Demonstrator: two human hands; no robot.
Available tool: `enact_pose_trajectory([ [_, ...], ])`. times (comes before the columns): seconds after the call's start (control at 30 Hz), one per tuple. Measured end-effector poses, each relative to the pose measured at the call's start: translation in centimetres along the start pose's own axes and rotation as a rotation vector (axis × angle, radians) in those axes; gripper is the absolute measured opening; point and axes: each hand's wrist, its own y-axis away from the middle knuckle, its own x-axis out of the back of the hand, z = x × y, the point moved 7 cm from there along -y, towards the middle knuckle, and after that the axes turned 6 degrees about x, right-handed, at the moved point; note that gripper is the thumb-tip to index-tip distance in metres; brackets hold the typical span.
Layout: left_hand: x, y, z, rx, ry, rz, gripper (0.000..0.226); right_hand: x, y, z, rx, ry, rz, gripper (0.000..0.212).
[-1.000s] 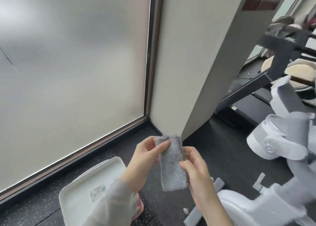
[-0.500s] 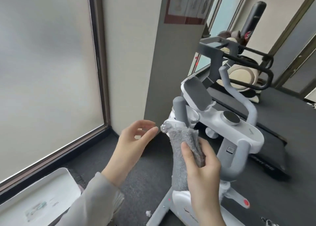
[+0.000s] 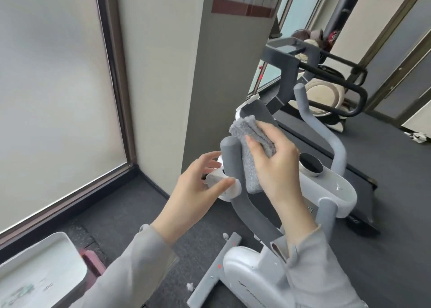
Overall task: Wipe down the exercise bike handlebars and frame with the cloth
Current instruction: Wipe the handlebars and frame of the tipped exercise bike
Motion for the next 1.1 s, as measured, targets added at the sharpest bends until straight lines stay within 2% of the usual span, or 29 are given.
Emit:
enact_pose_trajectory([
  [0.1,0.0,-0.3,-0.4,-0.011,0.029,-0.008,0.046,-1.1,-0.1,0.0,-0.001,0.007,-0.125,0.022],
  [0.33,0.1,-0.8,-0.7,-0.024,0.08,-0.039,0.044,0.3,1.0,1.4,-0.18,-0.051,-0.199,0.016],
  [0.43,0.2,-1.2,-0.7,-0.016,0.11,-0.054,0.046,0.3,-1.4,-0.3,-0.067,0.029,-0.178,0.022],
  [0.53,0.4,-1.4,-0.9,0.007,0.123,-0.071,0.05,-2.1,-3.2,-2.4,0.116,0.148,-0.346,0.02],
  [0.6,0.5,-1.5,-1.0,0.025,0.129,-0.087,0.051,-3.3,-3.0,-2.5,0.169,0.213,-0.442,0.019],
  [0.67,0.6,-1.5,-1.1,0.039,0.143,-0.096,0.05,-2.8,-2.3,-2.1,0.185,0.179,-0.403,0.021],
  [0.87,0.5,-1.1,-1.2,0.061,0.11,-0.056,0.044,-0.4,2.9,0.1,0.133,0.112,-0.123,0.02],
  [1.03,0.3,-1.0,-1.7,0.093,0.129,-0.023,0.036,0.9,5.2,1.6,0.075,0.082,-0.136,0.019],
  [1.1,0.3,-1.1,-1.9,0.111,0.132,-0.021,0.037,1.4,4.3,1.3,0.103,0.088,-0.086,0.018],
])
